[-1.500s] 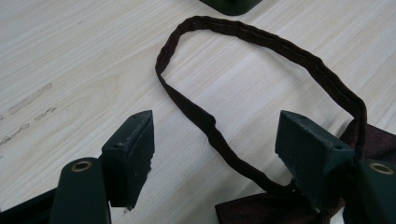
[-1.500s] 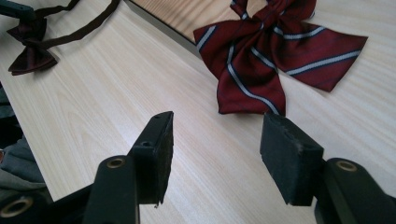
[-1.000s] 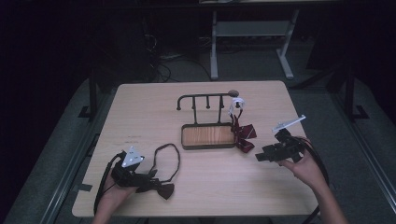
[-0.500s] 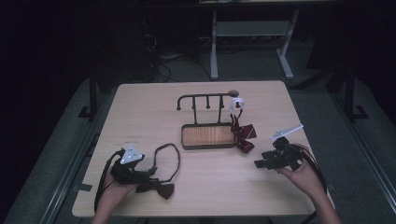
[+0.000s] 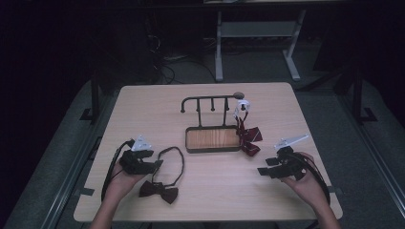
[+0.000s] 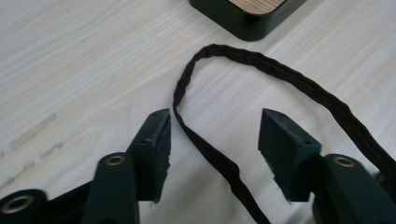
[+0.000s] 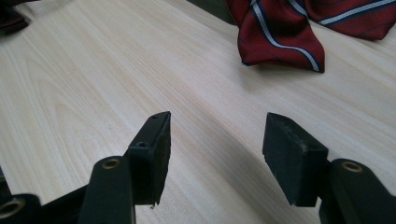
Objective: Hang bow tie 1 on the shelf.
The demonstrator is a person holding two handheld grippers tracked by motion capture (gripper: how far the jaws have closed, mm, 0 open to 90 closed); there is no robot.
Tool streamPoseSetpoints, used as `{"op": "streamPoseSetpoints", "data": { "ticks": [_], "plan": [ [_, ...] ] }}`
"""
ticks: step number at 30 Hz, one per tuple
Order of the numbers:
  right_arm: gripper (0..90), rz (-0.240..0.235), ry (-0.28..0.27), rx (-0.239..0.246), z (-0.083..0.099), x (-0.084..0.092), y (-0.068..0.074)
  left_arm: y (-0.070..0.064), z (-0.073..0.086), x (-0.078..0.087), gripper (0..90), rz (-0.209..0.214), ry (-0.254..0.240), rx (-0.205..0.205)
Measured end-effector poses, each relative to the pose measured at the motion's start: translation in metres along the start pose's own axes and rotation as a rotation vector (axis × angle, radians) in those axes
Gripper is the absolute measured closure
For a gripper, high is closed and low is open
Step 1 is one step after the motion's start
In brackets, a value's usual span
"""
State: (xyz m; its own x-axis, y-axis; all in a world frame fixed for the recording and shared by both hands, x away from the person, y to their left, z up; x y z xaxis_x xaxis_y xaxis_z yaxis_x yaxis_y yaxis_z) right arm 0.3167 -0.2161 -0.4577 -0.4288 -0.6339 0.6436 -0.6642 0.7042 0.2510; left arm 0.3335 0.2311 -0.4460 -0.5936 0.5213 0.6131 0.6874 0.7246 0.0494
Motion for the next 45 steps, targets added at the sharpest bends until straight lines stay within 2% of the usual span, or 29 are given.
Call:
{"op": "streamPoseSetpoints", "data": {
  "ticks": [7, 16, 20, 28, 35, 37, 40, 45],
  "plan": [
    [41.7, 0.006, -0.005, -0.003, 0.008, 0.000, 0.000, 0.010, -0.014, -0.015, 54.7, 0.005, 0.072, -0.012],
    [41.7, 0.012, -0.034, -0.004, 0.011, 0.003, -0.002, 0.022, -0.009, -0.035, 61.0, 0.020, 0.166, 0.026],
    [41.8, 0.007, -0.049, 0.007, 0.011, 0.004, -0.001, 0.025, -0.009, -0.039, 65.6, 0.023, 0.168, 0.040],
    [42.2, 0.005, -0.076, 0.016, 0.009, 0.005, 0.003, 0.028, -0.008, -0.048, 72.8, 0.029, 0.208, 0.031],
    [42.6, 0.007, -0.100, 0.016, 0.008, 0.008, 0.002, 0.027, -0.009, -0.054, 81.7, 0.037, 0.246, 0.000],
    [42.7, 0.004, -0.104, 0.005, 0.008, 0.010, 0.002, 0.027, -0.009, -0.054, 84.6, 0.038, 0.244, -0.002],
    [42.8, 0.005, -0.111, 0.013, 0.008, 0.010, 0.002, 0.027, -0.009, -0.054, 88.9, 0.040, 0.246, -0.005],
    [42.8, 0.003, -0.107, 0.006, 0.008, 0.010, 0.002, 0.029, -0.009, -0.047, 89.6, 0.055, 0.236, -0.010]
  ]
}}
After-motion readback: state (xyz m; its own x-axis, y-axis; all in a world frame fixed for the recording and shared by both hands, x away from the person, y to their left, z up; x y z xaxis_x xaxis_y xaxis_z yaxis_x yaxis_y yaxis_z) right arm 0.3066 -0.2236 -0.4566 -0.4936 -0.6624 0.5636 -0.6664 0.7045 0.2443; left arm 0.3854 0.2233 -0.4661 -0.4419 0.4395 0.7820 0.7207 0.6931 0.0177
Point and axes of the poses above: each handheld gripper's, and its own axes: x roughly backward along the jaws, z roughly out of its underside, y roughly to its left, the point moved 3 cm from there along -x, roughly forward along the jaws, and after that the axes turned 11 degrees about -y, right-handed, at the moved point
